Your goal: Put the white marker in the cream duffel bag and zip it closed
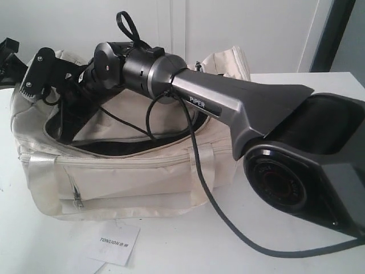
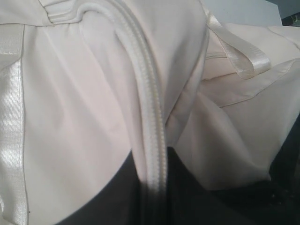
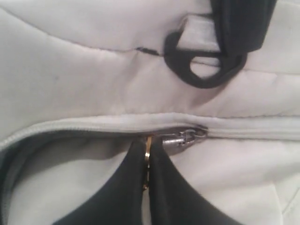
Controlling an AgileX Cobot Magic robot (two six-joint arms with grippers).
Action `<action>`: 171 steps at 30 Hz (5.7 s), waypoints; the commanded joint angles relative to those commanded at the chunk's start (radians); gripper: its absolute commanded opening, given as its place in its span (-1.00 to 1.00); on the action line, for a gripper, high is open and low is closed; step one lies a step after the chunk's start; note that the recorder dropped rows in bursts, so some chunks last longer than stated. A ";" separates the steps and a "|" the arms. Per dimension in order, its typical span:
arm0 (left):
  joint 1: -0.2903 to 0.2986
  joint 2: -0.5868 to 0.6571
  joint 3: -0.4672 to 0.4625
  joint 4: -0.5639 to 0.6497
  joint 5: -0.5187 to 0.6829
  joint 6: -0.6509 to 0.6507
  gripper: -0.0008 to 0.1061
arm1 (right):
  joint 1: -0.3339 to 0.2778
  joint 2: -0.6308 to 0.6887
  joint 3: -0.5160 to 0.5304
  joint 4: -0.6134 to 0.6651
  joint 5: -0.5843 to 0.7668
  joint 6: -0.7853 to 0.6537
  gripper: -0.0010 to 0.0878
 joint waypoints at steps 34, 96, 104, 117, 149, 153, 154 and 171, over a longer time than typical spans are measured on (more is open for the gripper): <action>0.000 0.000 0.000 -0.007 -0.012 -0.006 -0.80 | 0.001 -0.079 0.000 0.015 0.084 0.125 -0.98; -0.008 0.072 -0.002 -0.227 -0.207 0.043 -0.99 | 0.054 -0.128 0.000 0.036 0.173 0.116 -0.98; -0.008 0.072 -0.002 -0.237 -0.202 0.045 -0.99 | 0.054 -0.129 0.000 0.038 0.197 0.116 -0.98; -0.008 0.072 -0.002 -0.237 -0.202 0.045 -0.99 | 0.054 -0.129 0.000 0.082 0.244 0.078 -0.98; -0.006 0.072 -0.002 -0.237 -0.202 0.046 -0.99 | 0.063 -0.158 0.000 0.136 0.417 0.025 -0.98; -0.006 0.072 -0.002 -0.237 -0.202 0.046 -0.99 | 0.063 -0.167 0.000 0.136 0.424 0.025 -0.98; -0.006 0.072 -0.002 -0.237 -0.202 0.046 -0.99 | 0.063 -0.170 0.000 0.136 0.426 0.025 -0.98; -0.006 0.072 -0.002 -0.237 -0.202 0.046 -0.99 | 0.061 -0.208 0.000 0.077 0.407 0.025 -0.98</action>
